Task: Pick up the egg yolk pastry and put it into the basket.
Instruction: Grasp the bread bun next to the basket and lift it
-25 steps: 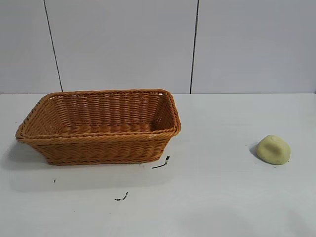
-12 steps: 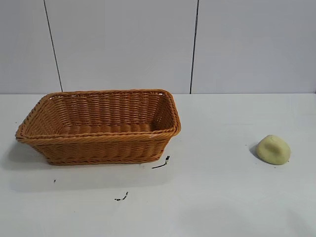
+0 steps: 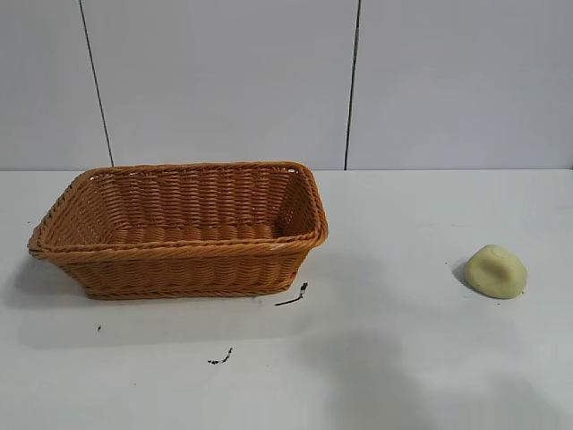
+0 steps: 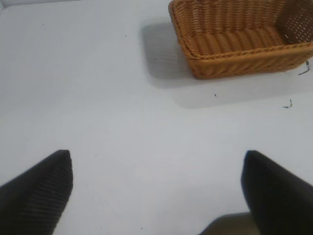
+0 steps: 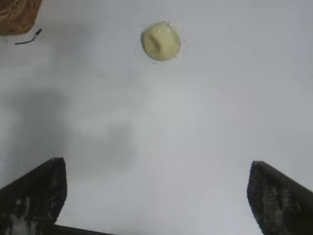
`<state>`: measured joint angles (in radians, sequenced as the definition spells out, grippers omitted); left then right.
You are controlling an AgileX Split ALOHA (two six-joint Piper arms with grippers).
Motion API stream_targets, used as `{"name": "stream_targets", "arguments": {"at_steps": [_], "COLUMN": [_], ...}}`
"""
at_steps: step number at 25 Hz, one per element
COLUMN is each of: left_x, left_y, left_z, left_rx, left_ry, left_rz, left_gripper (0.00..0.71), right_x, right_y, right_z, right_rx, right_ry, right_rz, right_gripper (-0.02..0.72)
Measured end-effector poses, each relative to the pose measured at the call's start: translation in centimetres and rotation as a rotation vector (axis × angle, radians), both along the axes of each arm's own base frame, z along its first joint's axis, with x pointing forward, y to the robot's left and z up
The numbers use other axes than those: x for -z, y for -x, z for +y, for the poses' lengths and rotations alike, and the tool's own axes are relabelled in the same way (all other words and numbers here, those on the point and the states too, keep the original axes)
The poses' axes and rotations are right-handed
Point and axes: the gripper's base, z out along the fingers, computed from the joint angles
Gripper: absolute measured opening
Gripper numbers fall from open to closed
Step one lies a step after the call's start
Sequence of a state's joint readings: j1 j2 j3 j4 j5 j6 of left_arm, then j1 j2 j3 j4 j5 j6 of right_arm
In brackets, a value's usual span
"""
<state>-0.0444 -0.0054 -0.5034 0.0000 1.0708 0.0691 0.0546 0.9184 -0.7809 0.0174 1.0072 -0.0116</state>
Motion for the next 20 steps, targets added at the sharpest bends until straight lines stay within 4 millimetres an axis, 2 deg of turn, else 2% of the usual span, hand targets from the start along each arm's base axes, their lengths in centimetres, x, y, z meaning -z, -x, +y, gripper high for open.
{"name": "stream_targets", "arguments": {"at_steps": [7,12,17,20], "left_x": [0.0,0.0,0.0,0.0], "left_y": [0.0,0.0,0.0,0.0], "left_z": [0.0,0.0,0.0,0.0], "left_rx": [0.000,0.000,0.000,0.000], "left_ry": [0.000,0.000,0.000,0.000], "left_rz": [0.000,0.000,0.000,0.000], "left_gripper": [0.696,0.696,0.696,0.696], "right_x": [3.3,5.7,8.3,10.2], "right_y": [-10.5,-17.3,-22.5,-24.4], "right_z": [0.5,1.7,2.7,2.9], "right_rx": [0.000,-0.046,-0.066,-0.057], "right_ry": [0.015,0.030,0.030,0.029], "right_rz": [0.214,0.246,0.230,0.259], "right_gripper": [0.693,0.693,0.693,0.693]}}
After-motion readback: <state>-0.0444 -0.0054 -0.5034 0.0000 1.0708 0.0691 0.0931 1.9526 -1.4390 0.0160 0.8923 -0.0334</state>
